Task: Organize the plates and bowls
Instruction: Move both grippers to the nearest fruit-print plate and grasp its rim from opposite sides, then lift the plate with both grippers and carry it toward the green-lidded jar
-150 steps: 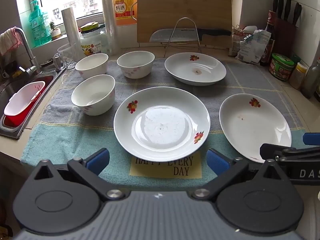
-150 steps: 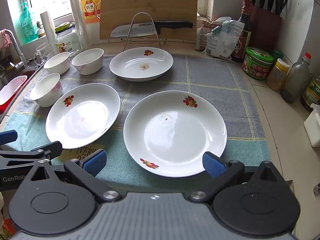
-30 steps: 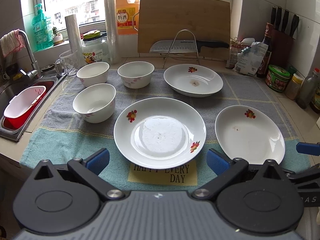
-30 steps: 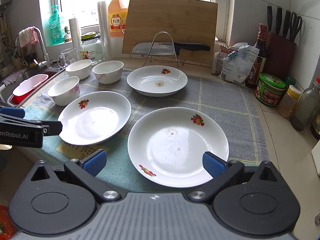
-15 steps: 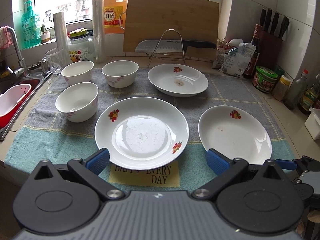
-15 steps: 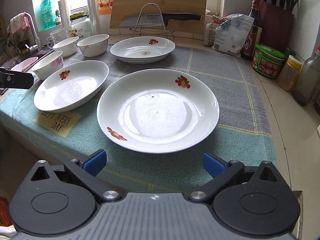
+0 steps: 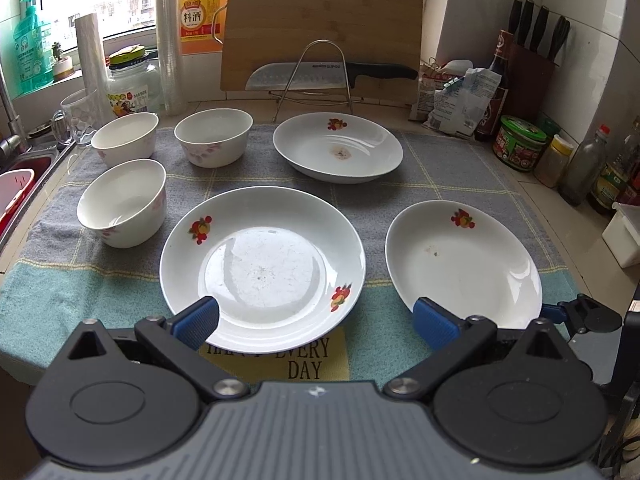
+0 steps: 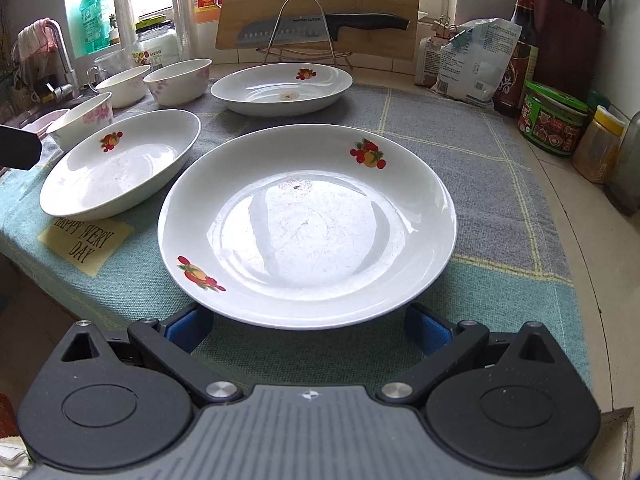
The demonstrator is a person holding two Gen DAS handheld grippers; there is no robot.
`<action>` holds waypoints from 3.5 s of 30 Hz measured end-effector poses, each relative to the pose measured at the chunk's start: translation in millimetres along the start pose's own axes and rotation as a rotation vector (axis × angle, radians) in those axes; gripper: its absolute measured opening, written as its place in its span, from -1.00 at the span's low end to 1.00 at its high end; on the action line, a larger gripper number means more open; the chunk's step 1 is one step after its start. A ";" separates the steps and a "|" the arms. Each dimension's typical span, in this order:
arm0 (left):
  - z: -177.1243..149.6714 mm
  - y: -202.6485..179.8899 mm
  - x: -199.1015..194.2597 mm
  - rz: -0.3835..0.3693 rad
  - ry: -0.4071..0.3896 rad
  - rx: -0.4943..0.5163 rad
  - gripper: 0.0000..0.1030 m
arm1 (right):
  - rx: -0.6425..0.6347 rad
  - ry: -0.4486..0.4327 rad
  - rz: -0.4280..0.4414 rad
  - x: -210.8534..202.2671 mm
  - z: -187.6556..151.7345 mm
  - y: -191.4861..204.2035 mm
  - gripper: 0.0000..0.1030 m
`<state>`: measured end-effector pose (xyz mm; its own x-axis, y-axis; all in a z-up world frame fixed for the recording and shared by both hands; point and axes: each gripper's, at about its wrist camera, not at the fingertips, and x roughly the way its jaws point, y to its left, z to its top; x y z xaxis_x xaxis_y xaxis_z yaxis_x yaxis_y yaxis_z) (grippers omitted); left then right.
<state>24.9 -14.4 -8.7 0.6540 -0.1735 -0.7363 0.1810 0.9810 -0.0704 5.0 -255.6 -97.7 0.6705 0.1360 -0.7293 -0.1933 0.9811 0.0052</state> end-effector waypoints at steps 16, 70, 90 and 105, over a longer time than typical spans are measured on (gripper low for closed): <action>51.4 -19.6 51.2 -0.191 -0.046 0.151 0.99 | -0.038 -0.078 0.034 -3.0 -10.7 -3.0 1.00; 92.7 -115.4 189.1 -0.625 0.454 0.772 0.92 | -0.011 -0.104 0.005 -1.1 -9.3 -3.1 1.00; 99.5 -114.9 192.9 -0.702 0.490 0.813 0.85 | -0.020 -0.052 0.024 2.4 -0.3 -5.8 1.00; 99.2 -109.1 189.3 -0.724 0.482 0.802 0.82 | -0.060 0.011 0.028 3.9 8.5 -7.2 1.00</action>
<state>201.8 -162.9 -73.6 -0.1037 -0.4469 -0.8886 0.9169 0.3032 -0.2595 15.1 -261.0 -94.7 0.6561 0.1611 -0.7373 -0.2544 0.9670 -0.0151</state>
